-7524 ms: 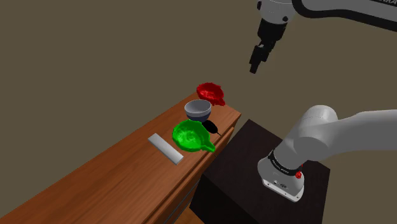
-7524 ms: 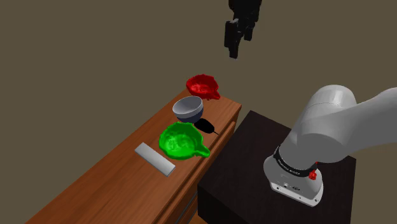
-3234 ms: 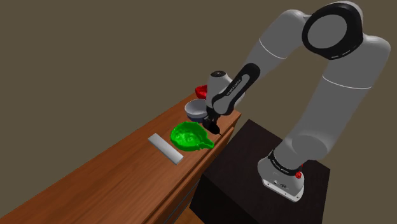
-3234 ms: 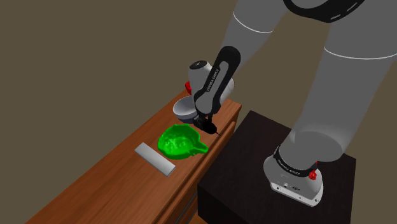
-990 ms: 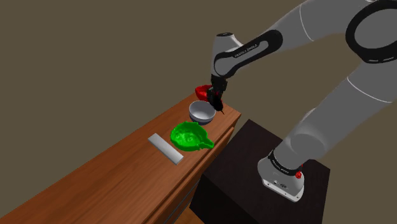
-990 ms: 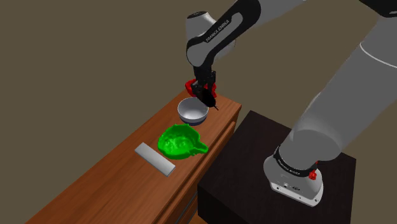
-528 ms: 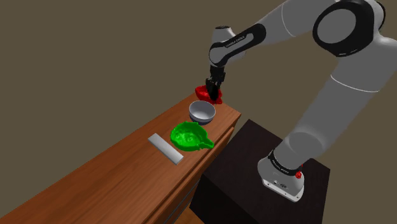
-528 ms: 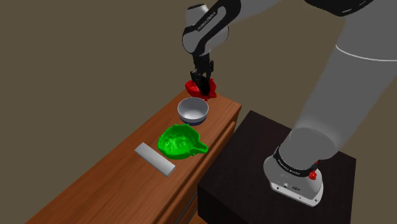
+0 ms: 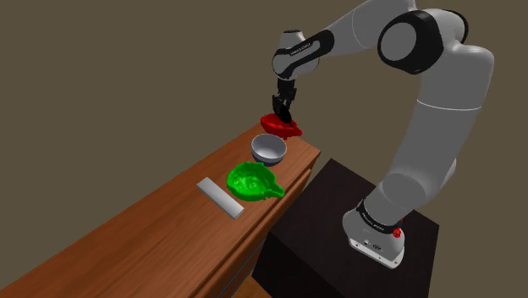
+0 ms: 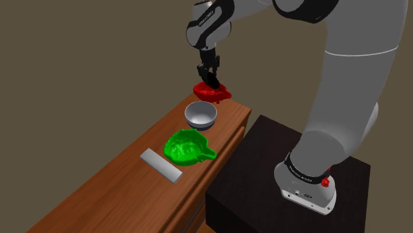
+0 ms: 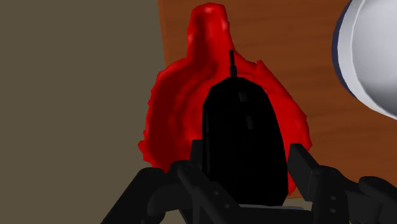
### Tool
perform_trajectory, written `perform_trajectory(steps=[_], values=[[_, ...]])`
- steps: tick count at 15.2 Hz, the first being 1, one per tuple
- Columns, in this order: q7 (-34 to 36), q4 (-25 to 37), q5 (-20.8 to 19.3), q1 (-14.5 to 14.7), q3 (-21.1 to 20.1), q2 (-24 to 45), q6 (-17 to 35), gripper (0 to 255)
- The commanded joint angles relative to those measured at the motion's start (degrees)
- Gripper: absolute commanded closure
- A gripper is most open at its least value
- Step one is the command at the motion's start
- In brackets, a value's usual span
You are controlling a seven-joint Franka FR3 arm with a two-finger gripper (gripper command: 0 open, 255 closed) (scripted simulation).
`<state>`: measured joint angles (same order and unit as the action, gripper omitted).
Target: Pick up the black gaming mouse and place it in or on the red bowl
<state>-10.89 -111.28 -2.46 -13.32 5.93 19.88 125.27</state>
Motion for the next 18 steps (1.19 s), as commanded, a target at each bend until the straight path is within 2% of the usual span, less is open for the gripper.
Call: perform_trajectory(steps=[1,10,18], values=[[-0.1,0.4,0.1,-0.1,0.0,1.2,0.8,255],[0.0,-0.6,0.4,-0.3,-0.2,5.7,6.3,255],[0.0,-0.6,0.4,-0.3,-0.2,5.7,6.3,255]])
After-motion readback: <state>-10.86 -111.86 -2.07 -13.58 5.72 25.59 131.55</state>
